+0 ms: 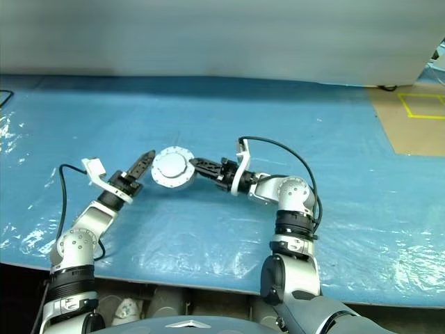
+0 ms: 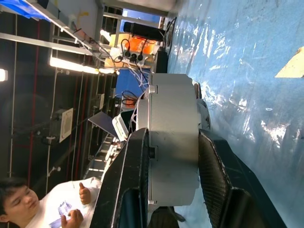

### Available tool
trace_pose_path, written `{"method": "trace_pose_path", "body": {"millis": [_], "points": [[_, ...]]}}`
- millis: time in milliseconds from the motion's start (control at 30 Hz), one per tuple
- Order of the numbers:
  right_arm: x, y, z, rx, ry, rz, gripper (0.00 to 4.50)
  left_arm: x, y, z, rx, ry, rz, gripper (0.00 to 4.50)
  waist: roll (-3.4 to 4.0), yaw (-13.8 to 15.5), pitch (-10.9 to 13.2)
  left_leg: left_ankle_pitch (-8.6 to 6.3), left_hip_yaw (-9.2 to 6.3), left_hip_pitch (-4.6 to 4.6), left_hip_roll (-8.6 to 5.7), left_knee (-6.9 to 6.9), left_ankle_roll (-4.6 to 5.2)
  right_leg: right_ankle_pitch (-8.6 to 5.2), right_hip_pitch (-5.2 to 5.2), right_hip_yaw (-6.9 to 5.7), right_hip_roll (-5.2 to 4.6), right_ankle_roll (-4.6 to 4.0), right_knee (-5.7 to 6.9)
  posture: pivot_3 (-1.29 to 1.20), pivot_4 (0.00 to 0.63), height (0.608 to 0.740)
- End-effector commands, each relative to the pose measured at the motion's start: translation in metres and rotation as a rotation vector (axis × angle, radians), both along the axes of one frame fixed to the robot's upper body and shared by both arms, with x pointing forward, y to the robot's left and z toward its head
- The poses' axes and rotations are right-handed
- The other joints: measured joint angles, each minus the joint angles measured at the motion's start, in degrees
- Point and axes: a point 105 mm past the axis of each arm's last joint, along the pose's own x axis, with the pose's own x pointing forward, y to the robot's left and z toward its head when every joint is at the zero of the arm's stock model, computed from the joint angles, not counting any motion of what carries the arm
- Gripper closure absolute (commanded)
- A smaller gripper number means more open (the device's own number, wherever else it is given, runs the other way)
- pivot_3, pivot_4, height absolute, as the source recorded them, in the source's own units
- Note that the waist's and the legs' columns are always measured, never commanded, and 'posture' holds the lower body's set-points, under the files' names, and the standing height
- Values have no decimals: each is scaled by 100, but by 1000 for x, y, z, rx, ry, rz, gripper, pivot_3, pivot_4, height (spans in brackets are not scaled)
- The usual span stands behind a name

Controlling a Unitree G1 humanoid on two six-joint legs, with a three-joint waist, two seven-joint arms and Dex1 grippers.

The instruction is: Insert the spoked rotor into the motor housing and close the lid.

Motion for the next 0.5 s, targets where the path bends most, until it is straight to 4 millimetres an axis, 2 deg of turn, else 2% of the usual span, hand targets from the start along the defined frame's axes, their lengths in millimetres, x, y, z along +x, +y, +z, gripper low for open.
{"method": "trace_pose_path", "body": {"millis": [33, 167, 500], "points": [[3, 10, 16, 46, -50, 4, 3280, -4, -4, 32, -127, -87, -53, 7, 0, 0, 0, 0, 0, 0, 0, 1, 0, 0, 0, 0, 0, 0, 0, 0, 150, 740], [3, 10, 16, 43, -55, 1, 3280, -8, -8, 41, -231, -99, -89, 7, -1, 2, 0, 0, -1, -1, 0, 2, 0, 0, 0, 0, 0, 0, 1, 0, 150, 740], [2, 11, 13, 36, -61, -6, 3280, -8, -2, 42, -411, -83, -67, 7, -2, 3, 0, 0, -6, -3, 0, 11, 0, 1, 3, -1, 0, 2, 2, 0, 150, 740]]}}
